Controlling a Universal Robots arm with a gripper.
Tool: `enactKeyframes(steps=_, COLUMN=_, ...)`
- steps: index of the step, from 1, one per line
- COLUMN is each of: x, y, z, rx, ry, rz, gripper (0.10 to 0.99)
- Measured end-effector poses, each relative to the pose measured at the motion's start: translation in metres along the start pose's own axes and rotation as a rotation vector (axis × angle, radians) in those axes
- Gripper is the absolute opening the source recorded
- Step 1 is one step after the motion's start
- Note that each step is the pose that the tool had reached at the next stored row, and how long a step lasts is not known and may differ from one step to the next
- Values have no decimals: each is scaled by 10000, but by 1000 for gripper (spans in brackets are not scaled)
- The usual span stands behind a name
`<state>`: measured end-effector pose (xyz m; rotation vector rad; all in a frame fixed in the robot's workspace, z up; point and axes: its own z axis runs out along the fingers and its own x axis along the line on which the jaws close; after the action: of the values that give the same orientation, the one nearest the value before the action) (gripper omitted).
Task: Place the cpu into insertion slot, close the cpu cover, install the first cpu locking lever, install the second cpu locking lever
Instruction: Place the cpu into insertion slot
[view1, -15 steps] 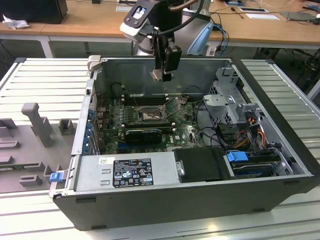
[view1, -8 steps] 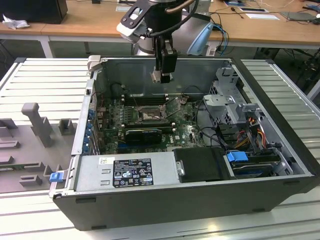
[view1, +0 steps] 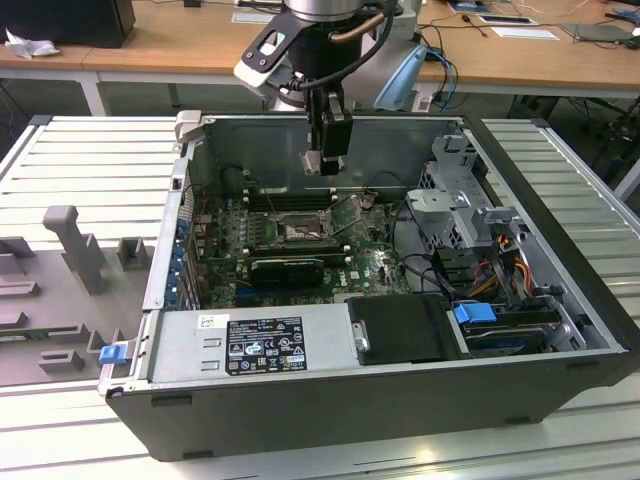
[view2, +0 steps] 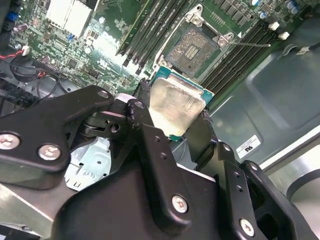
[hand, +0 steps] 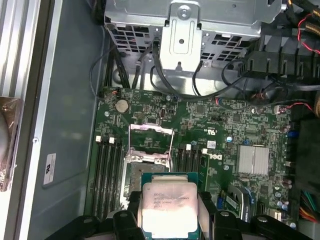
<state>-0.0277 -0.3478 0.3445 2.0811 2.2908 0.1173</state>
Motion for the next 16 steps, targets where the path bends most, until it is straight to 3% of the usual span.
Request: enactKeyframes(steps=16, x=-3, y=-13, z=151, rx=0, ry=1, rz=1, gripper=529)
